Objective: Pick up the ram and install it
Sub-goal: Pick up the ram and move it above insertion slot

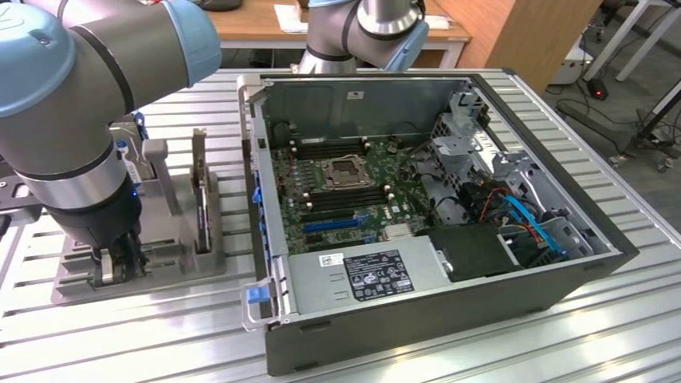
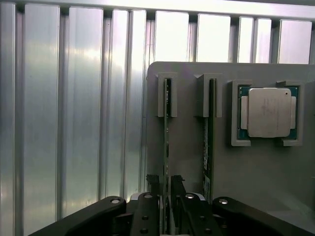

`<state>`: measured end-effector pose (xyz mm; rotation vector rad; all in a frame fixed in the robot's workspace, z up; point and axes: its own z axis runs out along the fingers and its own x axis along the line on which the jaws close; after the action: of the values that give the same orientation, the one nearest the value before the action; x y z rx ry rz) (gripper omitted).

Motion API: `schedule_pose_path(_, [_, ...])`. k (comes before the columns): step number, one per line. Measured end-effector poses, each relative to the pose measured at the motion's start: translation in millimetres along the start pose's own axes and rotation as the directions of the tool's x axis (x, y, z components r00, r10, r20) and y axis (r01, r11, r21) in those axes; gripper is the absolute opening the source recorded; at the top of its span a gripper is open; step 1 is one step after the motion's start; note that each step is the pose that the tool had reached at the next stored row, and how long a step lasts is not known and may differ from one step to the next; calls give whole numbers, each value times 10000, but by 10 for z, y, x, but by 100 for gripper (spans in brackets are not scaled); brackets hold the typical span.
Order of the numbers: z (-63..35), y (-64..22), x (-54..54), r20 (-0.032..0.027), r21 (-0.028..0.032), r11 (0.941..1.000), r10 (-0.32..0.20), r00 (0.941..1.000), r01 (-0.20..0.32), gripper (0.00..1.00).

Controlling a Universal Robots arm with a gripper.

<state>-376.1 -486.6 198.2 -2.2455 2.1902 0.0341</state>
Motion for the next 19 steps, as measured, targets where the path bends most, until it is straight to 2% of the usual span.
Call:
schedule_pose_path(1, [0,0,0,0,0,10000,0,10000,0,27])
schedule_pose_path(2, [0,0,0,0,0,10000,0,10000,0,20])
schedule_pose_path(19, [-13,0,-10,0,0,10000,0,10000,0,20])
